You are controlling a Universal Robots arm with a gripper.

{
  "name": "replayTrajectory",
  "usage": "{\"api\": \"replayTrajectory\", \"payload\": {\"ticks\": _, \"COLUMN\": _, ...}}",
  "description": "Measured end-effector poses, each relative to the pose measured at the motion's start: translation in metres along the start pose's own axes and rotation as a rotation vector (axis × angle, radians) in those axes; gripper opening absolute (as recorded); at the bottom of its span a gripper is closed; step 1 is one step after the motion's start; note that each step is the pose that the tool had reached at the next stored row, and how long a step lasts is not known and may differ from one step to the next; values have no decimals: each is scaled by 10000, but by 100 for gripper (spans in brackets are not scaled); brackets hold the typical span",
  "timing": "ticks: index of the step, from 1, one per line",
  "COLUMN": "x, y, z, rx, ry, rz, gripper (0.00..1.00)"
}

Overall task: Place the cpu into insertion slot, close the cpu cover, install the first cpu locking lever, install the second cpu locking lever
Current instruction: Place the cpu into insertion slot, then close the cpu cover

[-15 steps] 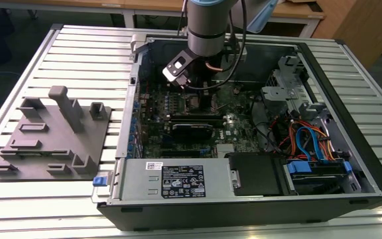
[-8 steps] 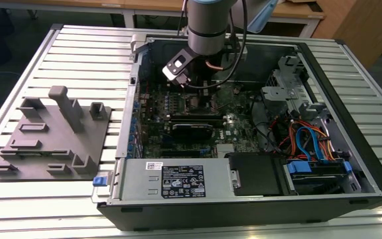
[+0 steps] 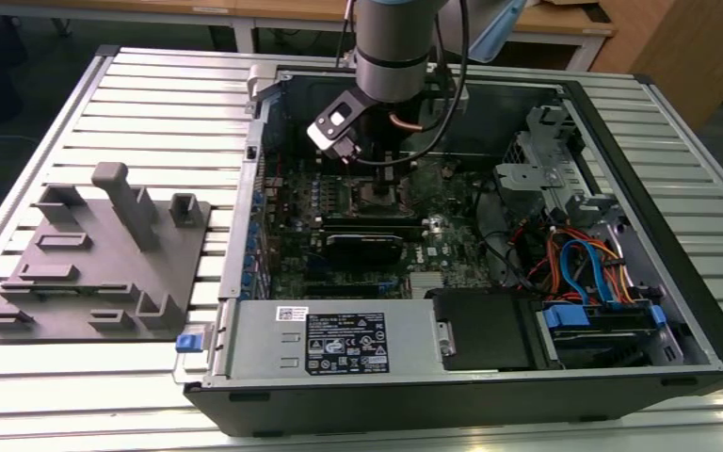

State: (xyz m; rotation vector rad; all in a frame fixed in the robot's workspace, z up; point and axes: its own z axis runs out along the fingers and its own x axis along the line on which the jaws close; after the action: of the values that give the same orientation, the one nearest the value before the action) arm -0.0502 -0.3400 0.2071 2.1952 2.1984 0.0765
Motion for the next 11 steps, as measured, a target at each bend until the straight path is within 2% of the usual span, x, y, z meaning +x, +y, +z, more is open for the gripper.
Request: {"api": "replayTrajectory", "payload": {"ticks": 11, "x": 0, "y": 1, "z": -3, "rx": 19, "ry": -1, "rz": 1, "gripper": 10}}
